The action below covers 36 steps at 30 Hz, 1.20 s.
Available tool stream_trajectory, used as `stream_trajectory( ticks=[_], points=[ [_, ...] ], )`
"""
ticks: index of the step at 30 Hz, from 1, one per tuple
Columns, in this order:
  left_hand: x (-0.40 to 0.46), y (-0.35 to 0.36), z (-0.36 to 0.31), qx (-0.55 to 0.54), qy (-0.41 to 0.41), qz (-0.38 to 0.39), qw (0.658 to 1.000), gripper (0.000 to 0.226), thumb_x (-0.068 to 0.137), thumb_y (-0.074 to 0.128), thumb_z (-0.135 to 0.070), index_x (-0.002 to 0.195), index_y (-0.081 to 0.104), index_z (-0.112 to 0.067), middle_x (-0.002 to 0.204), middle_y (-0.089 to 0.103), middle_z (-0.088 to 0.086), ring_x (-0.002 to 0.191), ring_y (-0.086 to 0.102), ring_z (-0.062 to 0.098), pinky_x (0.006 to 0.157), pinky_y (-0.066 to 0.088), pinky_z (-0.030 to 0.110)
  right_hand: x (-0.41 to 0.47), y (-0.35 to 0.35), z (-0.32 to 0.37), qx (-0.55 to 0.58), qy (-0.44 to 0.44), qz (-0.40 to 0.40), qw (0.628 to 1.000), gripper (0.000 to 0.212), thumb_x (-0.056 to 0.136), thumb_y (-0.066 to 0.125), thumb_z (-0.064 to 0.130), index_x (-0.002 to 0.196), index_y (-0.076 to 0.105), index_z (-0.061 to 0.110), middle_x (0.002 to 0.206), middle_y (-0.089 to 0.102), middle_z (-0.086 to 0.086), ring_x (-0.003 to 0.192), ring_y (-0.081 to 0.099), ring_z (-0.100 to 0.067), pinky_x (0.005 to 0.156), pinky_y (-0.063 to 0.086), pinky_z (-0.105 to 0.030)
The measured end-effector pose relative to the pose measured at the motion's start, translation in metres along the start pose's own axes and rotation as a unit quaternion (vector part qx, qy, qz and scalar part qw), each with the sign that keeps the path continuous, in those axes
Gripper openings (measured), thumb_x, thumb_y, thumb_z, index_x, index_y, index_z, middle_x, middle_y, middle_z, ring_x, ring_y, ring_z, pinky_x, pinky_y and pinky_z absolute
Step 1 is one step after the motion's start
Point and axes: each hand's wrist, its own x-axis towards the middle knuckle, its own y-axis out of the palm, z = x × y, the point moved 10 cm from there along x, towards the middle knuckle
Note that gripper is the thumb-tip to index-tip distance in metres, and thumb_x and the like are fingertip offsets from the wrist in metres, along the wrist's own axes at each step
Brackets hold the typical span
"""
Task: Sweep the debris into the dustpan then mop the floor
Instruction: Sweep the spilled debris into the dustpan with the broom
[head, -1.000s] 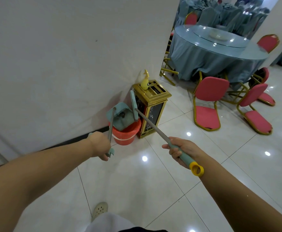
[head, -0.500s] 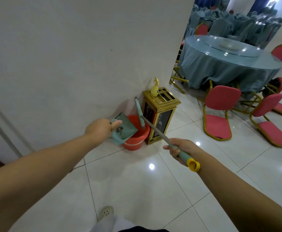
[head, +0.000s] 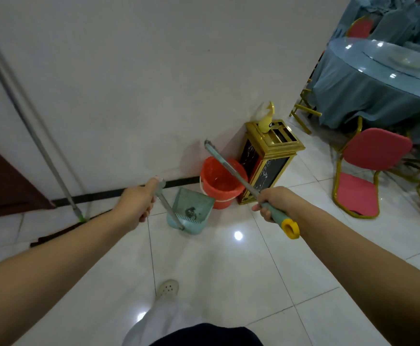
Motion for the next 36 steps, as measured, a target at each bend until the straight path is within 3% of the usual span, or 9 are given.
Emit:
stream_trajectory(
  ticks=[8, 15, 18, 23, 32, 36],
  points=[
    [0.006, 0.018, 0.062, 0.004, -0.085, 0.026, 0.996, 0.056, 0.064, 0.055, -0.07, 0.061, 0.055, -0.014, 0.037, 0.045, -0.005, 0.032, 0.038, 0.012, 0.038, 0.035, 0.018, 0.016, 0.037, 0.016, -0.069, -0.006, -0.015, 0.998, 0.032, 0.086, 0.036, -0.008, 0.116, 0.045, -0.003, 0.08, 0.054, -0.019, 0.048, 0.042, -0.015, 0.033, 0.038, -0.015],
    [0.033, 0.049, 0.091, 0.028, -0.077, 0.055, 0.995, 0.064, 0.088, 0.036, -0.065, 0.064, 0.057, -0.01, 0.049, 0.049, 0.002, 0.043, 0.041, 0.016, 0.044, 0.036, 0.023, 0.028, 0.063, 0.025, -0.071, 0.009, 0.008, 0.997, 0.051, 0.086, 0.033, -0.009, 0.135, 0.041, 0.001, 0.086, 0.055, -0.017, 0.049, 0.042, -0.015, 0.034, 0.038, -0.015],
    [0.039, 0.067, 0.099, 0.0, -0.112, 0.076, 0.991, 0.062, 0.094, 0.031, -0.058, 0.068, 0.057, -0.009, 0.053, 0.049, 0.004, 0.047, 0.042, 0.016, 0.045, 0.035, 0.023, 0.027, 0.073, 0.033, -0.046, 0.032, 0.039, 0.998, 0.043, 0.087, 0.035, -0.009, 0.129, 0.043, -0.001, 0.094, 0.056, -0.019, 0.052, 0.044, -0.015, 0.035, 0.039, -0.016],
    [0.049, 0.094, 0.093, -0.023, -0.147, 0.115, 0.982, 0.06, 0.098, 0.028, -0.051, 0.067, 0.053, -0.007, 0.055, 0.048, 0.007, 0.047, 0.04, 0.018, 0.045, 0.034, 0.023, 0.031, 0.099, 0.043, 0.005, 0.09, 0.101, 0.991, 0.015, 0.09, 0.033, -0.007, 0.094, 0.047, -0.003, 0.103, 0.051, -0.023, 0.054, 0.043, -0.013, 0.038, 0.04, -0.016],
    [0.064, 0.132, 0.085, -0.005, -0.146, 0.173, 0.974, 0.057, 0.1, 0.025, -0.047, 0.068, 0.05, -0.008, 0.054, 0.049, 0.005, 0.044, 0.043, 0.014, 0.039, 0.035, 0.018, 0.07, 0.142, 0.043, 0.016, 0.182, 0.134, 0.974, 0.013, 0.088, 0.034, -0.005, 0.089, 0.047, -0.005, 0.09, 0.053, -0.024, 0.038, 0.046, -0.011, 0.037, 0.042, -0.015],
    [0.071, 0.138, 0.081, -0.033, -0.156, 0.198, 0.967, 0.054, 0.102, 0.024, -0.042, 0.07, 0.049, -0.006, 0.058, 0.051, 0.009, 0.048, 0.047, 0.017, 0.044, 0.04, 0.024, 0.084, 0.148, 0.043, -0.007, 0.212, 0.142, 0.967, 0.013, 0.089, 0.034, -0.004, 0.093, 0.047, -0.005, 0.085, 0.057, -0.023, 0.044, 0.046, -0.013, 0.037, 0.042, -0.016]
  ],
)
